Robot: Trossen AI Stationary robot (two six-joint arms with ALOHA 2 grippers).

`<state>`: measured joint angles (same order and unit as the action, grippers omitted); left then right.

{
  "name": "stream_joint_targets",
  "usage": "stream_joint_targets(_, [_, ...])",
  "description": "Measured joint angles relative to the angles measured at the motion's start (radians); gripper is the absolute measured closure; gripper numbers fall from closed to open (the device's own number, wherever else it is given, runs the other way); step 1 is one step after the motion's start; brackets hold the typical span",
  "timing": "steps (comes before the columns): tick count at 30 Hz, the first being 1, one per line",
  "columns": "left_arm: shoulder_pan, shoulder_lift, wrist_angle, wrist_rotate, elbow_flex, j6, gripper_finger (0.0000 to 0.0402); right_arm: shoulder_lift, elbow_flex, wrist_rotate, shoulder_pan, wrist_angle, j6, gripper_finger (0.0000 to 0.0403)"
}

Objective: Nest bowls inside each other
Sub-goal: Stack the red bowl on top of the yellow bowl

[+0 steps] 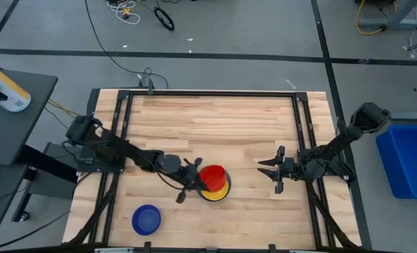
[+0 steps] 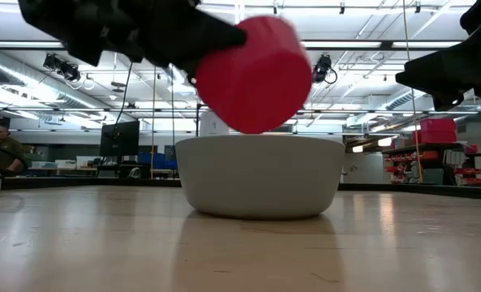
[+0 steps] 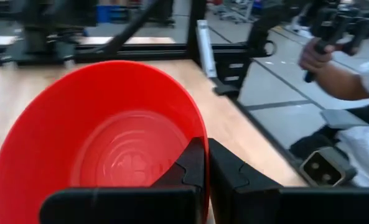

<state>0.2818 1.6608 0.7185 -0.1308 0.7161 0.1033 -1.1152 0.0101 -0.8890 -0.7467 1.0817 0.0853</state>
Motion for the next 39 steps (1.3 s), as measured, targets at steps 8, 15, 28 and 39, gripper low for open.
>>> stream_joint_targets(8, [0.013,0.078,-0.087,0.004,0.069,0.020,0.0395,0.000,0.000,0.000,0.000,-0.003,0.000,0.0270])
stream_joint_targets(15, [0.011,0.078,-0.151,0.051,0.071,0.015,0.0395,0.000,0.000,0.001,0.000,-0.008,0.000,0.0272])
stream_joint_targets(28, [0.011,0.078,-0.234,0.063,0.070,0.027,0.0388,0.000,0.000,0.001,0.000,-0.008,0.003,0.0273])
stream_joint_targets(39, [0.009,0.077,-0.208,0.115,0.070,0.032,0.0211,-0.001,0.000,0.001,0.000,-0.008,0.004,0.0268])
